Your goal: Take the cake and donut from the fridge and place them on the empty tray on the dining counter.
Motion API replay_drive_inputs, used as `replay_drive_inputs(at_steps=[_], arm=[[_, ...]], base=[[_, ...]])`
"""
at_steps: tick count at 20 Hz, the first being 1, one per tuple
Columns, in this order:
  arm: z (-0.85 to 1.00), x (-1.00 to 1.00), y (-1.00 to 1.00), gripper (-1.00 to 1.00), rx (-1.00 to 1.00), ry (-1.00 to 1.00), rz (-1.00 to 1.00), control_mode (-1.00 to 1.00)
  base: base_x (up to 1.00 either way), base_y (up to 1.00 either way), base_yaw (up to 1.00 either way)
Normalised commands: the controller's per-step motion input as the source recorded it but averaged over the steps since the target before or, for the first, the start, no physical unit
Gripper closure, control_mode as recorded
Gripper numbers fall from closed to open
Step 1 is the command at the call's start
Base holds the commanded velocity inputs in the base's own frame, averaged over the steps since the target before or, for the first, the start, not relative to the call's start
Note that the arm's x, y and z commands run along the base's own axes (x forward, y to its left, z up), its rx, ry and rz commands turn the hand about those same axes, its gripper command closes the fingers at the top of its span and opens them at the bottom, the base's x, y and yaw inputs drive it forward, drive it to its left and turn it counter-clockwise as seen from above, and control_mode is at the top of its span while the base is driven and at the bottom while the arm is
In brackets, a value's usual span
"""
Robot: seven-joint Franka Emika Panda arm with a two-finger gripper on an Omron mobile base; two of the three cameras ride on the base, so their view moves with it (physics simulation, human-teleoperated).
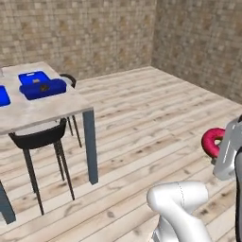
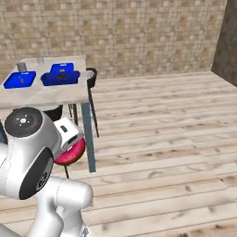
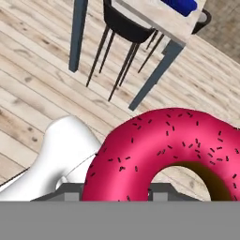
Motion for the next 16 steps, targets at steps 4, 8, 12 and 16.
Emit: replay_drive_inputs(at_steps=[4,8,12,16], arm=[[0.00,0.00,0.00,1.00,0.00,0.00,0.00,1.00],[0.00,0.00,0.00,1.00,0.00,0.00,0.00,1.00],[0.00,0.00,0.00,1.00,0.00,0.00,0.00,1.00],[0.00,0.00,0.00,1.00,0.00,0.00,0.00,1.00]], base=[[1.00,-0.80,0.16],[1.00,-0.95,0.01],[1.00,-0.74,0.00],[1.00,-0.14,0.10]])
